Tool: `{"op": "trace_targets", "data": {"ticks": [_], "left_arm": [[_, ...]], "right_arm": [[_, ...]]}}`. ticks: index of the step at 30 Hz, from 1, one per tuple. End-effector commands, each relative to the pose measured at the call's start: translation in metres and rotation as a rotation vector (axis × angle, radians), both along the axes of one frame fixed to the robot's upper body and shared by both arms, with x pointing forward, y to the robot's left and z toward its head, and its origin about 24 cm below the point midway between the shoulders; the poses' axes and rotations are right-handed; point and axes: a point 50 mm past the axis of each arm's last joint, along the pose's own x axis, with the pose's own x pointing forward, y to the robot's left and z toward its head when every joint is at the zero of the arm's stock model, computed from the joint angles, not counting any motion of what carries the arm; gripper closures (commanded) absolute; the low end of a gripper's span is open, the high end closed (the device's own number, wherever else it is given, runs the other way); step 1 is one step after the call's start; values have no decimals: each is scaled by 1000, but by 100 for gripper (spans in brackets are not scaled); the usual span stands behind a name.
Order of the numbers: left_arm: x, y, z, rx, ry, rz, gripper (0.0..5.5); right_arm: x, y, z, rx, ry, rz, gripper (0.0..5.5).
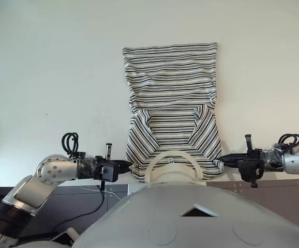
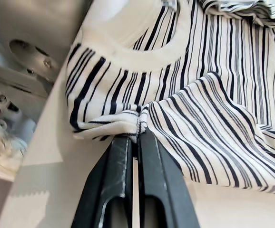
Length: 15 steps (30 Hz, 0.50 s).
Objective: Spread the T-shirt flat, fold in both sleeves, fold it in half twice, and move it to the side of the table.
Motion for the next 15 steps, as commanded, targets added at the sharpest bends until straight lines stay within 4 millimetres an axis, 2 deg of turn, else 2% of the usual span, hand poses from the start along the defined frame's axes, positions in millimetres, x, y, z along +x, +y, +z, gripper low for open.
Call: {"op": "trace_targets", "data": {"ticks": [1,4,7,9,11,15], "left_arm": [[45,0,31,-126,-49,190,537],[108,2,51,-230,-178,465,537],[153,-4,50,-207,-267,572,537],[184,-10,45,-191,-317,626,537],[210,-16,39,-176,-349,664,537],[237,-22,21,-122,-374,707,537]], "right_arm": [[40,5,28,174,43,-262,540],[91,2,43,316,22,-532,540],[145,4,45,398,-28,-724,540],[174,8,38,408,-77,-828,540],[196,14,31,412,-116,-895,540],[222,29,17,389,-159,-945,540]]}}
